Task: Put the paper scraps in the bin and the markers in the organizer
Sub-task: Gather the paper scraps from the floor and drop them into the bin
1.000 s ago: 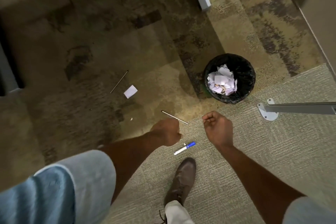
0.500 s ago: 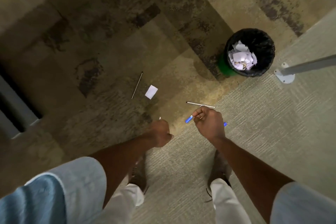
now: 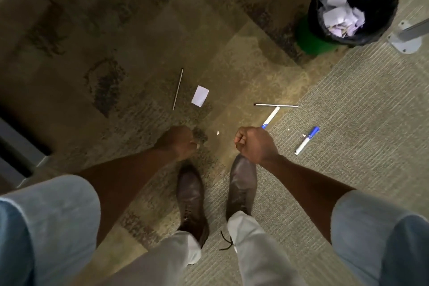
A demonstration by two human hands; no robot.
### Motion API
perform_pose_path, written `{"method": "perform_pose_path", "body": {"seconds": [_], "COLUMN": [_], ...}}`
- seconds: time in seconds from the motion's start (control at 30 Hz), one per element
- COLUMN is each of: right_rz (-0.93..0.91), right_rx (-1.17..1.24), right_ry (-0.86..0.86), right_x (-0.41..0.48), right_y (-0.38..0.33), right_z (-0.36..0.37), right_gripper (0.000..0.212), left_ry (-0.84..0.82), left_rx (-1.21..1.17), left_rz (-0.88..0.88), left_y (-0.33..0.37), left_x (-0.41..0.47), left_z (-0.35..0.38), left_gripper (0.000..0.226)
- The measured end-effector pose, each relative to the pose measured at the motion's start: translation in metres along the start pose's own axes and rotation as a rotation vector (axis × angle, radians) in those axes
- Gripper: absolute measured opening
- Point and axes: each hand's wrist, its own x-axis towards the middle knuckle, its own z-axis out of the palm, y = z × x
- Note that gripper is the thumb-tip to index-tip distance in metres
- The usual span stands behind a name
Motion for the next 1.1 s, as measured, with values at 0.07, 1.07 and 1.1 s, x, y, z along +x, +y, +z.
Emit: {"method": "perform_pose_path", "body": {"seconds": [0.07,1.07,1.1], "right_rz": [-0.015,-0.352,-0.345], "right_rx": [-0.031,-0.218,-0.232], "right_ry": [-0.024,0.098,0.107], "right_x": [0.015,0.118,0.118], "right_y": [0.013,0.056,0.057], "right_z": [0.015,0.164,0.166], "right_gripper": [0.007,0.029,0.028], "left_ry": [0.022,0.492,0.496], "left_rx": [0.020,0.051,0.046], "left_rz": [-0.008,-0.025,-0.019], "left_y": [0.003,0.051,0.053], "left_x": [0.018,0.216,0.217], "left_z": [0.005,0.060,0.060], "left_gripper": [0.031,0.038,0.038]}}
